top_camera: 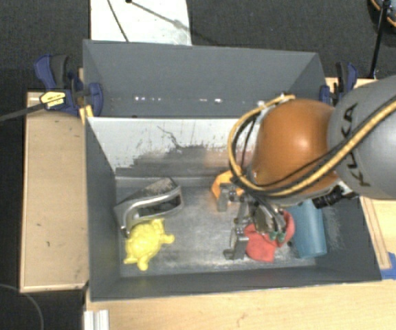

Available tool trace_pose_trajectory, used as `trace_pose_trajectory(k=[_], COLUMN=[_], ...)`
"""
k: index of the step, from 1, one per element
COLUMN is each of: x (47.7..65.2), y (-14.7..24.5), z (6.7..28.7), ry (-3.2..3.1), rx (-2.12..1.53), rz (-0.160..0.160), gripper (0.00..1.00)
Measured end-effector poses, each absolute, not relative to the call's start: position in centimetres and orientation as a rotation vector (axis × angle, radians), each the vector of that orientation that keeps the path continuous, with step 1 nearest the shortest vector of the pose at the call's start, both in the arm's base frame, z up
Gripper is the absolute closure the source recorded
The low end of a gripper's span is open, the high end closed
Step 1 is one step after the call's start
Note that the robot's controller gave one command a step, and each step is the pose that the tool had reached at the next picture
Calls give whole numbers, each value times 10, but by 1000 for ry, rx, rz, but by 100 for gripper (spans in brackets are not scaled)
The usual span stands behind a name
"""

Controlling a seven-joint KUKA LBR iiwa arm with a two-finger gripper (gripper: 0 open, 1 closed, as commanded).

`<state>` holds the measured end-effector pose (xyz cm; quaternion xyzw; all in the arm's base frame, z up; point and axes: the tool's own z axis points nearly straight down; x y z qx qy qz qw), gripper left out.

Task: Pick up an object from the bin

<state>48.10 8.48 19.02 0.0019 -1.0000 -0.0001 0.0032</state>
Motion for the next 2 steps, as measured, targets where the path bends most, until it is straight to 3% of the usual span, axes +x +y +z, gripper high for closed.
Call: trace_pose_trajectory(k=[1,2], x=[483,483], y=[84,59], z=[194,150], ry=[-3144,-3152], rx=[2,-41], rz=[-2,-4], gripper=[0,0])
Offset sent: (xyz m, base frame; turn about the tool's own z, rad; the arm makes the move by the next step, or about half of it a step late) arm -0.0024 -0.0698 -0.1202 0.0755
